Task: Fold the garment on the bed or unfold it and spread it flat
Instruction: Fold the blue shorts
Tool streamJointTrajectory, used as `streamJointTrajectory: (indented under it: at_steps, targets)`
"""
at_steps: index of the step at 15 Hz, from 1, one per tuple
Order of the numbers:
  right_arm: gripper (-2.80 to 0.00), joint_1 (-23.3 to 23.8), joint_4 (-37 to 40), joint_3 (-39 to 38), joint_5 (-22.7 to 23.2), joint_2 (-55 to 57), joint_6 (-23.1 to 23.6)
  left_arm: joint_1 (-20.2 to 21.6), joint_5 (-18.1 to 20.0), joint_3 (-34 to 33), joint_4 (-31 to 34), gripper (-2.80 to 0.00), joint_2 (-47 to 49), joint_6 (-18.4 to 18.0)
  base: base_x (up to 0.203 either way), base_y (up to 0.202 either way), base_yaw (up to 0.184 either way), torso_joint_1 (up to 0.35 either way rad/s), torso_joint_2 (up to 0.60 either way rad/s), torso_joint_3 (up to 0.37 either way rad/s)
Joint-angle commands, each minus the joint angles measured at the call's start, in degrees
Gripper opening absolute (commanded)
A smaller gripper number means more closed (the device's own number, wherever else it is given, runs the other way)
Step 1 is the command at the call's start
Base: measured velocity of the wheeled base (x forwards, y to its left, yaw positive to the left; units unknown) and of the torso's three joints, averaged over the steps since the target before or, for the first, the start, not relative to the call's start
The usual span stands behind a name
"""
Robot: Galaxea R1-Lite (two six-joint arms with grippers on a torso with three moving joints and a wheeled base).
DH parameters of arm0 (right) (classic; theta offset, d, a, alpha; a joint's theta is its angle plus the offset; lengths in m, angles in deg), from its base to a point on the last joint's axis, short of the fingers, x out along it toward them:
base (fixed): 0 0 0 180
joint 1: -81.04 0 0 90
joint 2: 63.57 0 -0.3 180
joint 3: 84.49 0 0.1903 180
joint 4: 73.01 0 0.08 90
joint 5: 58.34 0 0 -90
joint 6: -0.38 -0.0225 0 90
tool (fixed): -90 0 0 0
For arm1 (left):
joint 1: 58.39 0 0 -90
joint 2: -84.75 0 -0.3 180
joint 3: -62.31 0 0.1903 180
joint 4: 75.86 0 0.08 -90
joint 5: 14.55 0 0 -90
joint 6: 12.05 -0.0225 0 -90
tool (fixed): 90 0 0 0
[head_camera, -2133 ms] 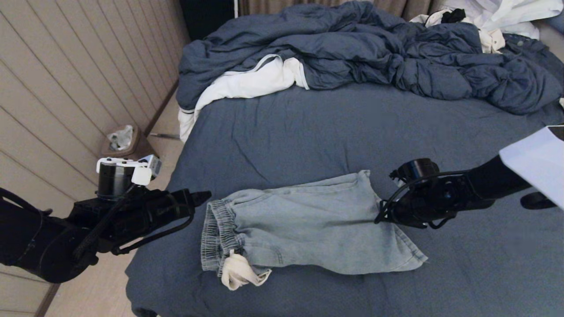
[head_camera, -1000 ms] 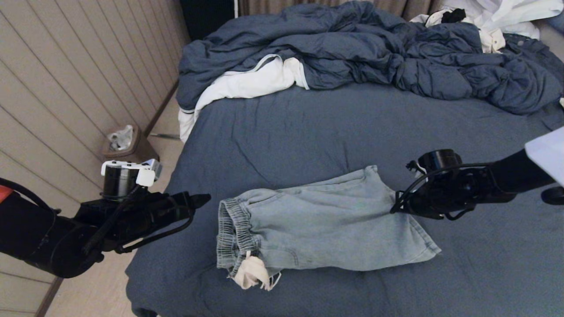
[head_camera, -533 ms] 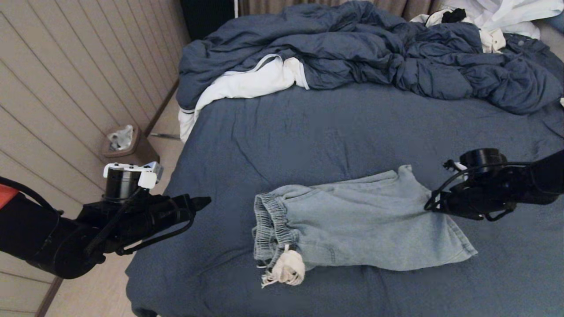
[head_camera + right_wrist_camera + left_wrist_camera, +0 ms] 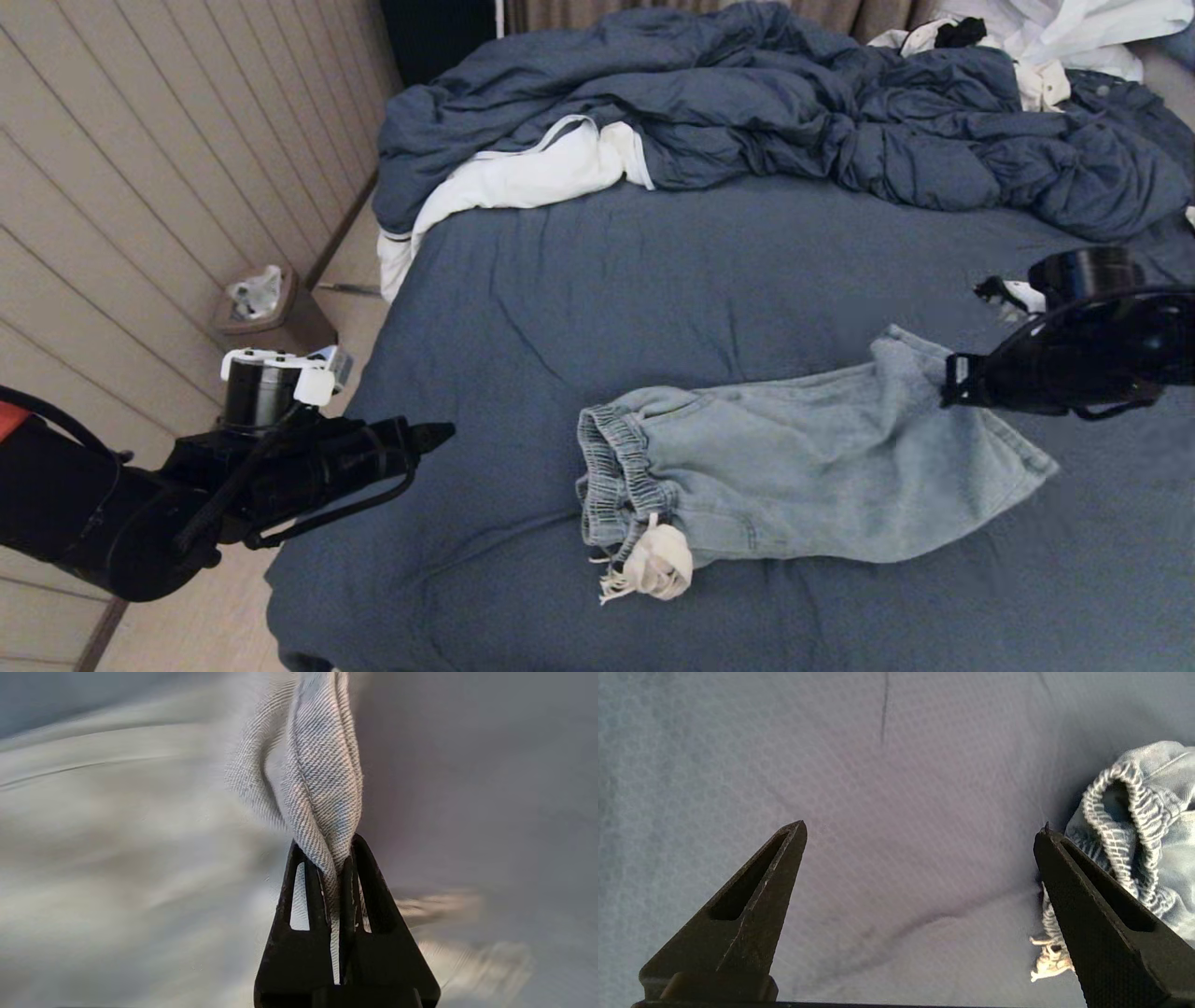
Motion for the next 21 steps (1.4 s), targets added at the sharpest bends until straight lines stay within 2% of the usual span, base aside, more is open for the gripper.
streamJointTrajectory:
  at_steps: [1, 6, 10, 13, 16, 21]
  targets:
    - [-2.80, -9.01, 2.30, 1.13, 0.11, -5.20, -0.84, -0.75, 0.00, -0.55, -0.25, 0.00, -0.30, 0.16, 0.000, 0.000, 0.000, 0.000, 0.00, 0.000]
    - [-2.80, -25.64, 14.32, 9.51, -0.20, -6.36, -6.72, -1.11, 0.00, -1.26, -0.96, 0.00, -0.56, 0.07, 0.000, 0.000, 0.000, 0.000, 0.00, 0.000]
    - [-2.80, -36.54, 17.18, 11.30, -2.08, -3.93, -9.37, -1.35, 0.05, -1.57, -0.92, 0.00, -1.09, 0.06, 0.000, 0.000, 0.000, 0.000, 0.00, 0.000]
    - [-2.80, -40.78, 17.36, 14.12, -4.94, 1.94, -10.63, -1.46, 0.09, -1.77, -0.90, 0.00, -1.61, 0.07, 0.000, 0.000, 0.000, 0.000, 0.00, 0.000]
    - [-2.80, -44.56, 17.37, 16.06, -5.32, 6.13, -12.42, -2.25, 0.34, -2.39, -0.96, 0.00, -1.62, -0.02, 0.000, 0.000, 0.000, 0.000, 0.00, 0.000]
    - [-2.80, -49.07, 17.65, 19.68, -5.98, 10.67, -12.75, -2.60, 0.88, -2.65, -1.04, 0.00, -1.61, -0.02, 0.000, 0.000, 0.000, 0.000, 0.00, 0.000]
